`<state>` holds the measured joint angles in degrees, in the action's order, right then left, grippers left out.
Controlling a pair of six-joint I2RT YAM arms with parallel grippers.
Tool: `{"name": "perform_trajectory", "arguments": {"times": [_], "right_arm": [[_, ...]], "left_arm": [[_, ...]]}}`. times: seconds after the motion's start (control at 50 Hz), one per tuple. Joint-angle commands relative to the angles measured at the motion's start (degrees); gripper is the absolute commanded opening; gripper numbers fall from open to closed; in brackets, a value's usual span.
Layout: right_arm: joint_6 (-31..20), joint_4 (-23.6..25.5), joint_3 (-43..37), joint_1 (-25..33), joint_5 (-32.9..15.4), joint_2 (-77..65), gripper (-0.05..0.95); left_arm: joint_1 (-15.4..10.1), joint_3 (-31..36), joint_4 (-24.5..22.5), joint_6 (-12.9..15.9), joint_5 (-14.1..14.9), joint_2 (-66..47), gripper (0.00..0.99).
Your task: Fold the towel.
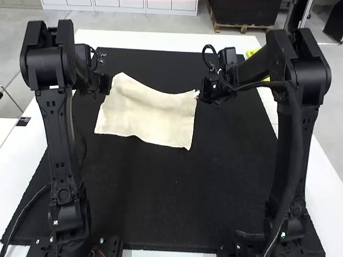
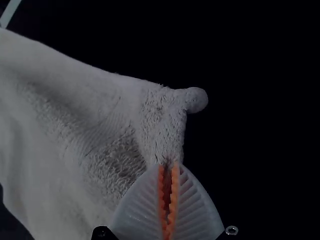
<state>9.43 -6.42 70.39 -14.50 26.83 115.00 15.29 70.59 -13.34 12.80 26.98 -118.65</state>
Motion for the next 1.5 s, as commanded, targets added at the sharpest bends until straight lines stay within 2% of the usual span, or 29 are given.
{"name": "perform_trajectory", "arguments": {"times": [0.0, 0.3, 0.54, 0.76, 1.06, 1.32, 1.48], "right_arm": [[0.1, -0.2, -0.6, 1.4, 1.5, -3.7, -0.03], [-0.4, -0.6, -3.2, 1.5, 1.5, -4.8, -0.03], [-0.4, -0.6, -5.4, 1.1, 1.7, -6.6, -0.03], [-0.3, -0.6, -7.4, 1.1, 2.0, -8.3, -0.03], [-0.3, -0.4, -9.2, 1.1, 2.2, -9.4, -0.03], [-0.2, 0.0, -10.2, 0.1, 2.2, -10.1, -0.03], [0.1, 0.2, -11.3, -1.3, 2.2, -10.7, -0.03]], "left_arm": [[2.0, -2.2, -2.2, 0.1, 0.5, 3.0, 0.026], [3.4, -8.4, -9.2, 0.1, 1.4, 4.8, 0.026], [3.6, -10.7, -11.3, -0.4, 2.1, 6.9, 0.026], [3.8, -11.6, -10.4, -0.4, 2.3, 9.1, 0.026], [6.2, -14.2, -8.8, 0.4, 2.4, 10.6, 0.026], [8.8, -17.4, -5.7, 3.6, 3.3, 12.8, 0.026], [9.4, -19.2, -5.2, 3.9, 3.4, 14.6, 0.026]]}}
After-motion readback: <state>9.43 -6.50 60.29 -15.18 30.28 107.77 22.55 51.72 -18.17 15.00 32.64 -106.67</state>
